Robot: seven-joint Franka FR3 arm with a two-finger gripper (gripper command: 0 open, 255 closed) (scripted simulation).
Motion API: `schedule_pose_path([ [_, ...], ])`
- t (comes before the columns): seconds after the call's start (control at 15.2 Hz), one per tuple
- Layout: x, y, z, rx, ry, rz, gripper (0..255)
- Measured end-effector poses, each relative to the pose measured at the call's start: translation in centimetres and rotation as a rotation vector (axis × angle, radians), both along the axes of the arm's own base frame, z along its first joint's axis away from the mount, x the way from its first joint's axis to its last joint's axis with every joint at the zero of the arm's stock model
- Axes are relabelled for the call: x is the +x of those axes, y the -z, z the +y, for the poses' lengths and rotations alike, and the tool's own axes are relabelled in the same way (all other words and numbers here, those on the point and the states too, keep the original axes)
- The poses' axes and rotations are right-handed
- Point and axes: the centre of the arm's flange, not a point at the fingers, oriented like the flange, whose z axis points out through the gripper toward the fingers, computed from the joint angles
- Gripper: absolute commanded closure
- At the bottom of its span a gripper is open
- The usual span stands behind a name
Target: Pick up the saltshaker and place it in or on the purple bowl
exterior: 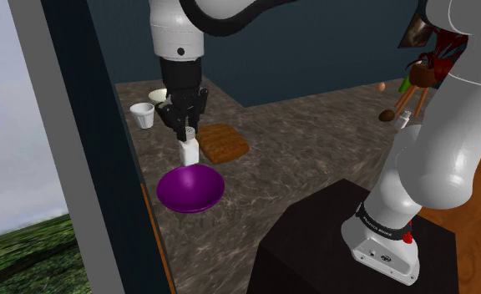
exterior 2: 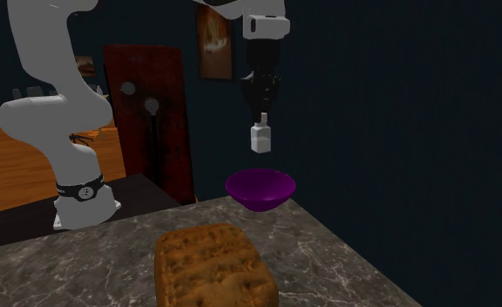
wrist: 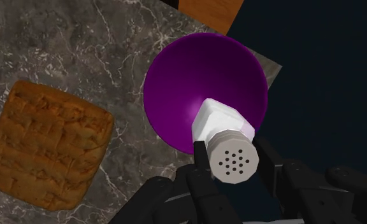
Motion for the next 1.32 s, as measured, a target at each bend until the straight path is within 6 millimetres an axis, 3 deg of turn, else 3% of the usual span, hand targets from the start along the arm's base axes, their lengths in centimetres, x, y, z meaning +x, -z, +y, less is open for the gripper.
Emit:
schedule_pose_path([
  [0.99, 0.0, 7.8, 0.0, 0.0, 0.0, 0.0, 255],
  [1.32, 0.0, 8.4, 0.1, 0.0, 0.0, 0.0, 255],
])
